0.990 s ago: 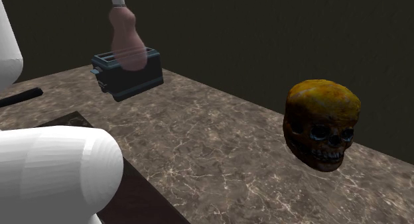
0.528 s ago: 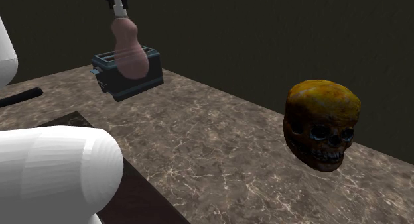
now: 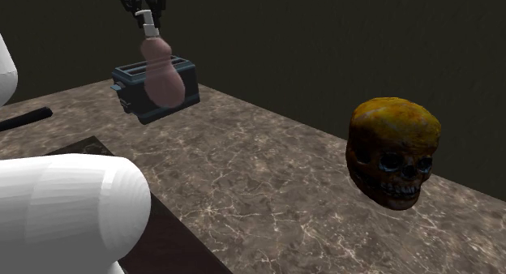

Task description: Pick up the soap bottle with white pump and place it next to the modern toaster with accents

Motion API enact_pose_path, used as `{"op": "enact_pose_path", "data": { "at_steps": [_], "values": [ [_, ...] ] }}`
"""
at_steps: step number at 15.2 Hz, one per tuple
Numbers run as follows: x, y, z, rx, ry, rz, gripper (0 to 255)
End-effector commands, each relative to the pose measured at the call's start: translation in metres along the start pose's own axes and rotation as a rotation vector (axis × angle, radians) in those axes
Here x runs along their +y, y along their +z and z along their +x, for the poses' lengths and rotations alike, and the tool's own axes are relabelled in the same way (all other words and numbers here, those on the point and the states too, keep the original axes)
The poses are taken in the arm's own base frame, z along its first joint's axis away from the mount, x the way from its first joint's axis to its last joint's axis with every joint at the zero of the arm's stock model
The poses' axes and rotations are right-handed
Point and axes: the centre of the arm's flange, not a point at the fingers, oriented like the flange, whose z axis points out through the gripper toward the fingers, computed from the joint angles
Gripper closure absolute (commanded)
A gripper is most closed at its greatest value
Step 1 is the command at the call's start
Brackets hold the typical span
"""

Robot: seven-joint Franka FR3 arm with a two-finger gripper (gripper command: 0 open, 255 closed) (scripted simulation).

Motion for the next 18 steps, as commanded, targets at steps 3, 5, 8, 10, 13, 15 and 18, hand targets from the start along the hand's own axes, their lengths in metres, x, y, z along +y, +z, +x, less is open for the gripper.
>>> {"op": "enact_pose_path", "data": {
  "at_steps": [3, 5, 8, 10, 13, 15, 18],
  "values": [
    [-0.001, 0.021, 0.001, 0.002, 0.000, 0.001, 255],
    [-0.002, 0.032, 0.001, 0.002, 0.000, 0.001, 255],
    [-0.002, 0.048, 0.001, 0.002, 0.000, 0.001, 255],
    [-0.003, 0.058, 0.001, 0.002, 0.000, 0.001, 255],
    [-0.003, 0.074, 0.002, 0.002, 0.000, 0.001, 255],
    [-0.004, 0.084, 0.002, 0.002, 0.000, 0.001, 255],
    [-0.004, 0.100, 0.003, 0.002, 0.000, 0.001, 255]
  ]
}}
